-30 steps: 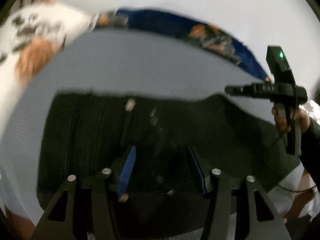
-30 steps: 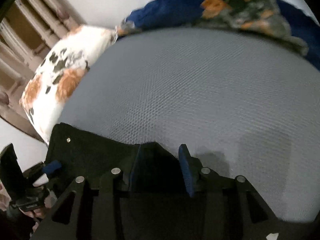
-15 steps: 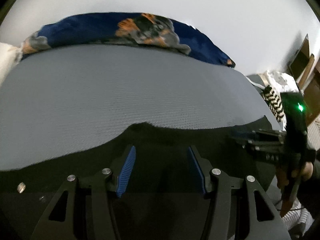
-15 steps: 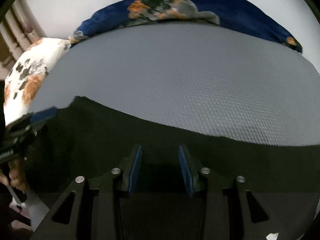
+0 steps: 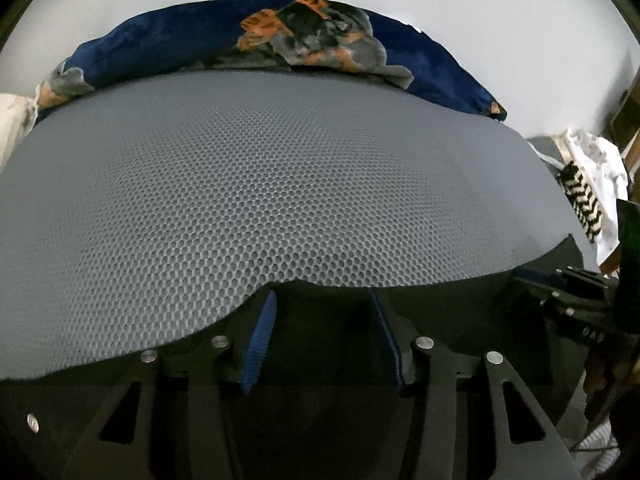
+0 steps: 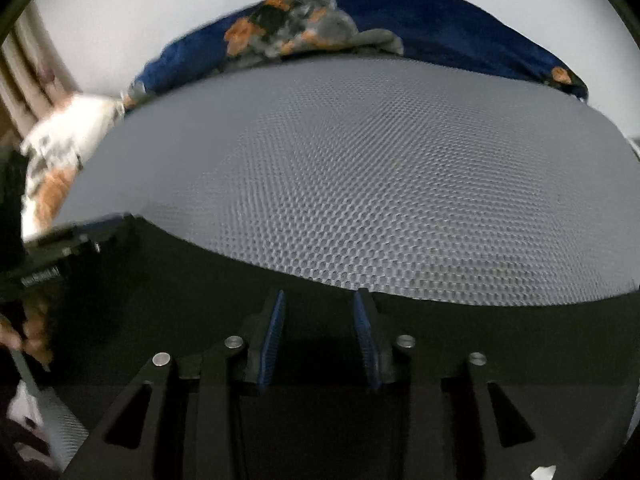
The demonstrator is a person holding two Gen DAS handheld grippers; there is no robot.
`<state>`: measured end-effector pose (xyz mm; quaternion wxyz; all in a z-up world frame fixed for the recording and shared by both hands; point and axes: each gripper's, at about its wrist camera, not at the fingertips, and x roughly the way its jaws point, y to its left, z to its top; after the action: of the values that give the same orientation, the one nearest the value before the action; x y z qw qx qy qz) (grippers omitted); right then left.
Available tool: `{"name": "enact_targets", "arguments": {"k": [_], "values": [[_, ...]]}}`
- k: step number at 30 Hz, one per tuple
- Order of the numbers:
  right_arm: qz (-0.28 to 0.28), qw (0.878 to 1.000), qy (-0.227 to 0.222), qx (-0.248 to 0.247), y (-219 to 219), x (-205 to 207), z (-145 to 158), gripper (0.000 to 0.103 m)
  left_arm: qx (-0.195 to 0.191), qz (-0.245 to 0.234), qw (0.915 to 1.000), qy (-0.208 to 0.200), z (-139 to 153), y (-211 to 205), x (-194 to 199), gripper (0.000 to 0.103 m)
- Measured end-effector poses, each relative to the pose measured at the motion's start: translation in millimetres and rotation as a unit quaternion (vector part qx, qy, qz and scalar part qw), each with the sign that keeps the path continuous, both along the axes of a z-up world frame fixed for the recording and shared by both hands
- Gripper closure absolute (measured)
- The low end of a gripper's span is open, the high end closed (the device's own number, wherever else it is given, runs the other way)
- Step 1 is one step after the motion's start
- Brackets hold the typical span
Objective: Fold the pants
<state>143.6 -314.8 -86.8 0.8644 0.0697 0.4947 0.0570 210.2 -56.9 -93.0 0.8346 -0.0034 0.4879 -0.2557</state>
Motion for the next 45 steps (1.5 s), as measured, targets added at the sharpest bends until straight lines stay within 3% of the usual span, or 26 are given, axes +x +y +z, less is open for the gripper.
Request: {"name": "enact_targets", "arguments": {"k": [3,7,10,15,21,30,35,38,40,43,45], "values": [[-0.002,0.999,-0.013,0.034,-30,-14,17,0.069,-0.02,0.006,0.9998,0.002,13,9,-14,0.054],[-0.028,0.998,-0.043,0.026,-85,-45,36,0.063,-0.018,0.024,0.9995,-0.012,27,21,-35,0.053],[-0.064,0.997,-0.027,0.039,-135,-66,41,0.063,-0.018,0.046,0.9988,-0.009,31,33,-50,0.053],[-0.155,0.979,-0.001,0.13,-243,-110,38,0.061,-0.014,0.085,0.9962,0.01,26,53,-70,0.052],[-0.183,0.968,0.048,0.166,-310,-140,14,0.062,-0.009,0.121,0.9923,0.027,18,66,-85,0.052],[-0.161,0.958,0.074,0.226,-337,-150,-18,0.063,-0.008,0.134,0.9907,0.022,22,69,-97,0.052],[-0.13,0.957,0.06,0.25,-332,-142,-25,0.069,-0.004,0.147,0.9887,0.028,21,70,-99,0.052],[-0.119,0.955,0.054,0.265,-326,-132,-29,0.075,0.0,0.149,0.9884,0.03,18,68,-101,0.052],[-0.119,0.956,0.051,0.262,-321,-125,-32,0.087,0.004,0.148,0.9884,0.034,16,67,-102,0.052],[-0.135,0.954,0.047,0.262,-317,-121,-32,0.092,0.007,0.147,0.9884,0.038,12,66,-104,0.052],[-0.142,0.959,0.044,0.24,-310,-124,-26,0.094,0.006,0.145,0.9886,0.04,10,65,-106,0.052]]}}
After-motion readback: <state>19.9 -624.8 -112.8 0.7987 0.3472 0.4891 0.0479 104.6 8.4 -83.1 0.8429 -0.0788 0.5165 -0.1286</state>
